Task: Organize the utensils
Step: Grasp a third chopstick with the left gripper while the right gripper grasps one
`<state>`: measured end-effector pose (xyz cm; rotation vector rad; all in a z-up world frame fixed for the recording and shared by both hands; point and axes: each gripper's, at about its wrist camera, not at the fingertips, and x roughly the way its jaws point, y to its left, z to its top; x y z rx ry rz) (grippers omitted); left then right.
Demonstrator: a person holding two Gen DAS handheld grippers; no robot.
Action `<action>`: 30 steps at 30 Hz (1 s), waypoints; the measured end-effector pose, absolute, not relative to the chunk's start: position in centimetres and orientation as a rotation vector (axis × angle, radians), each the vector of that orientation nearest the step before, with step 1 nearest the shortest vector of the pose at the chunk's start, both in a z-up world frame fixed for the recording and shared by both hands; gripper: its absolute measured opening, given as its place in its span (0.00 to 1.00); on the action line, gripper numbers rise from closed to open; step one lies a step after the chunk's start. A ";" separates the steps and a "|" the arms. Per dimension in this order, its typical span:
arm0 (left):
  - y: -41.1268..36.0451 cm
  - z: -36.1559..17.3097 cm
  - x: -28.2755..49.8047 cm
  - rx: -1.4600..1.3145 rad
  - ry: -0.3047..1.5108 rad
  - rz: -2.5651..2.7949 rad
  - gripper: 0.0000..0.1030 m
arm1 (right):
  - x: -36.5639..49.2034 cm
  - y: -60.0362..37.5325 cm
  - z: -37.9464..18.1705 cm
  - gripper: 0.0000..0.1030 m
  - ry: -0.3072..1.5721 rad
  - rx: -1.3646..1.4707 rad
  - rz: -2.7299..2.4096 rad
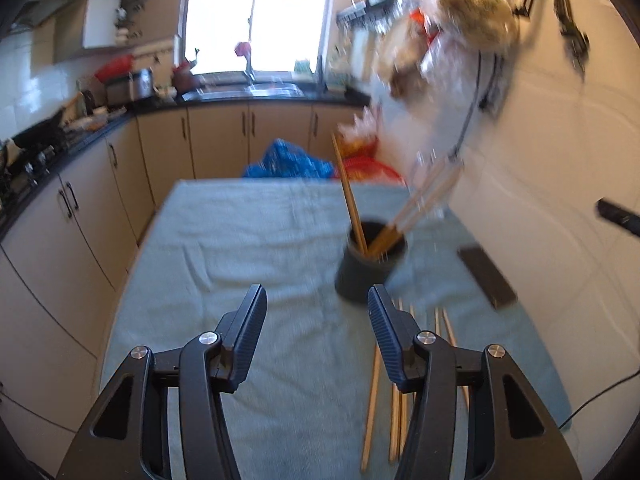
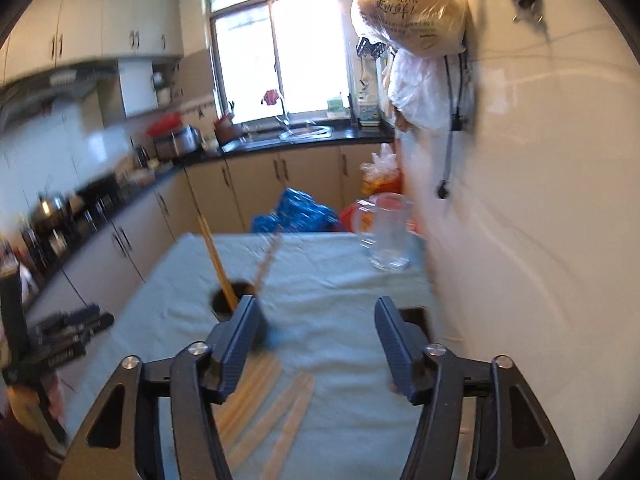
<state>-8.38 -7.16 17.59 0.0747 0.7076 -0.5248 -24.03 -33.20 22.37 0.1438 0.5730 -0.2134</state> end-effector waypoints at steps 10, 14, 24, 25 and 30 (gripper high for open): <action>-12.4 8.4 -8.4 0.170 0.937 -0.647 0.47 | -26.6 -35.4 14.0 0.71 0.844 0.133 -0.222; -14.7 5.9 -8.1 0.249 0.988 -0.656 0.40 | -24.2 -33.7 8.2 0.58 0.938 0.237 -0.105; -17.5 2.9 -5.7 0.309 1.069 -0.629 0.28 | -18.4 -28.8 0.3 0.54 1.045 0.249 -0.031; -17.8 2.6 -5.6 0.320 1.076 -0.627 0.24 | -18.2 -28.8 0.1 0.50 1.052 0.236 -0.045; -17.7 2.6 -5.3 0.297 1.082 -0.577 0.07 | -17.9 -28.9 -0.5 0.31 1.047 0.195 -0.091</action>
